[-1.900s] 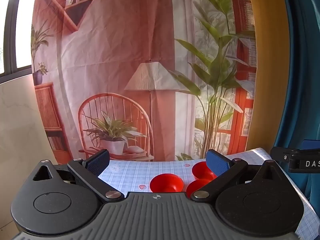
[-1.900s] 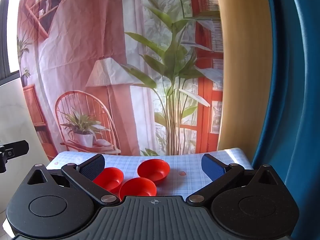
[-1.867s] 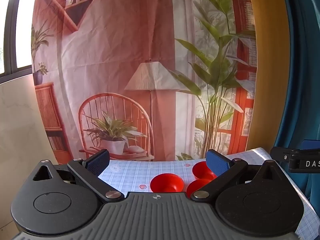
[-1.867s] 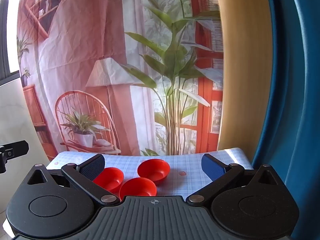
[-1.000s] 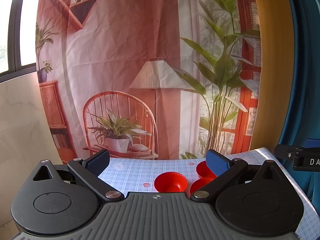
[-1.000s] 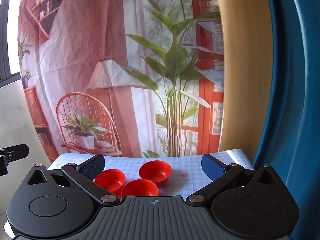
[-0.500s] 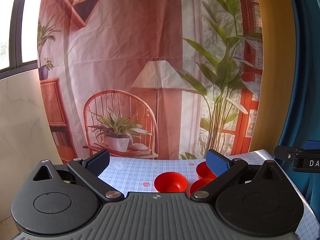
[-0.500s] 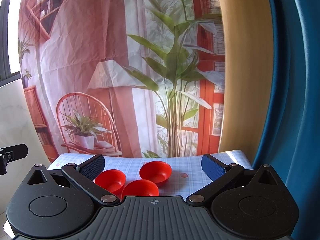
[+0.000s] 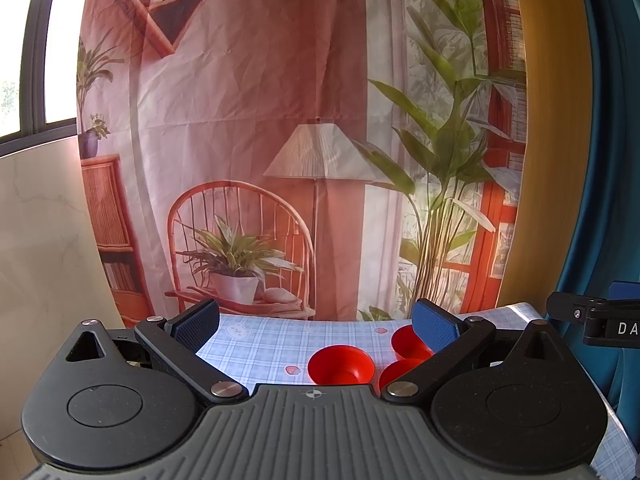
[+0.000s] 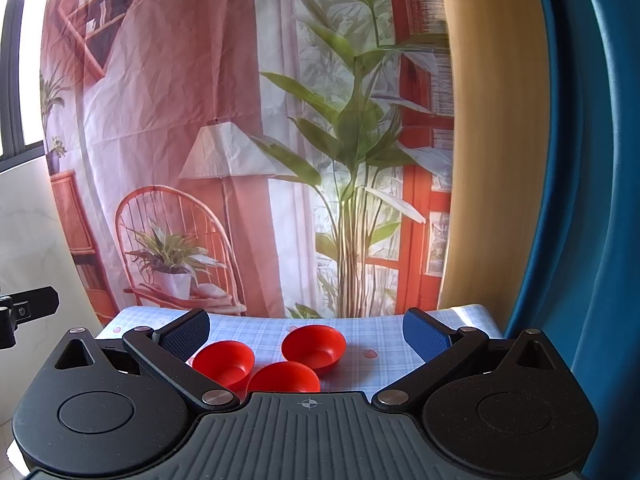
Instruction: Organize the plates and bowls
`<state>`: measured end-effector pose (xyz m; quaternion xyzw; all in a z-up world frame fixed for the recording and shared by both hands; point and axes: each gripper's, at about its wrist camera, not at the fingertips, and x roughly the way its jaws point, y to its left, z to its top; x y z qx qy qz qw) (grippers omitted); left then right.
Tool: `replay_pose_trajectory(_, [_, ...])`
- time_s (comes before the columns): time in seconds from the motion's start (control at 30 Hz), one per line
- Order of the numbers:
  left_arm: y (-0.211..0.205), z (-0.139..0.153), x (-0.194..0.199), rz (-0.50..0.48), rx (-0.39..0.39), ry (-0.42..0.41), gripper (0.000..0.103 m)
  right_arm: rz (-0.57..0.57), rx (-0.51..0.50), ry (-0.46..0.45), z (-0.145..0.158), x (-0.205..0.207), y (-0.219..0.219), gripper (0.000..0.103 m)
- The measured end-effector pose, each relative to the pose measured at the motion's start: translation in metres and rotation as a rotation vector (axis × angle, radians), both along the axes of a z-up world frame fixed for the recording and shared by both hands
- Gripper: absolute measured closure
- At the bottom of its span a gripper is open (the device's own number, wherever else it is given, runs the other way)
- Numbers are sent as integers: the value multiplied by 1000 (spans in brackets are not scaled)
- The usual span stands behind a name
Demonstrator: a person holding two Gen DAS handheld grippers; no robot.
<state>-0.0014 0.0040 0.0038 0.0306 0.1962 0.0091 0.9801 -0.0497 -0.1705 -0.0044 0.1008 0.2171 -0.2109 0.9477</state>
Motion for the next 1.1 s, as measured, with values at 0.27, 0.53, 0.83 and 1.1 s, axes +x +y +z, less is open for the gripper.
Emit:
replay_pose_trajectory(0.27, [-1,0,-2,-2,-1,-4,0,-1,-1,-1,0,0,1,0])
replay_pose_trajectory(0.53, [-1,0,-4,-3,-3,-5,0,-1,-2,-2,2,-1,3,0])
replay_pose_trajectory(0.83, [-1,0,-4,-3,-2,-5,0,-1,-2,-3,1,-1,3,0])
replay_pose_trajectory(1.1, [-1,-1,-2,-5,-2,9,0,13,-7,-21,4,-1,8,0])
